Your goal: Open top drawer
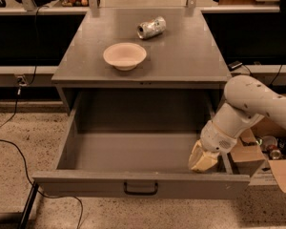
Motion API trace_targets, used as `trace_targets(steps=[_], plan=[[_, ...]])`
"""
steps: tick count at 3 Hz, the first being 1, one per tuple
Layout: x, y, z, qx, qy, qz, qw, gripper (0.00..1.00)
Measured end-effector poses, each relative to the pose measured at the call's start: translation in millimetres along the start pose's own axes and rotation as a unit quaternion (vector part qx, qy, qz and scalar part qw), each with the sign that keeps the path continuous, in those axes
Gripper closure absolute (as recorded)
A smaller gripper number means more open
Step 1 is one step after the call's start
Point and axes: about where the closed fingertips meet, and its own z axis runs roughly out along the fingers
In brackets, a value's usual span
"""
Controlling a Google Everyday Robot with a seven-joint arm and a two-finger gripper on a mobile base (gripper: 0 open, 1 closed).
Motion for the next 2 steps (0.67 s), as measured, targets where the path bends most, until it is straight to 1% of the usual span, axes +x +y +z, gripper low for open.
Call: trace_targets(steps=[1, 2], plan=[[8.4, 19.3, 9.6, 0.003, -0.027, 0.022, 0.9994, 1.0], [9.4, 12.8, 16.6, 0.024, -0.051, 0.011, 0.9983, 1.0]])
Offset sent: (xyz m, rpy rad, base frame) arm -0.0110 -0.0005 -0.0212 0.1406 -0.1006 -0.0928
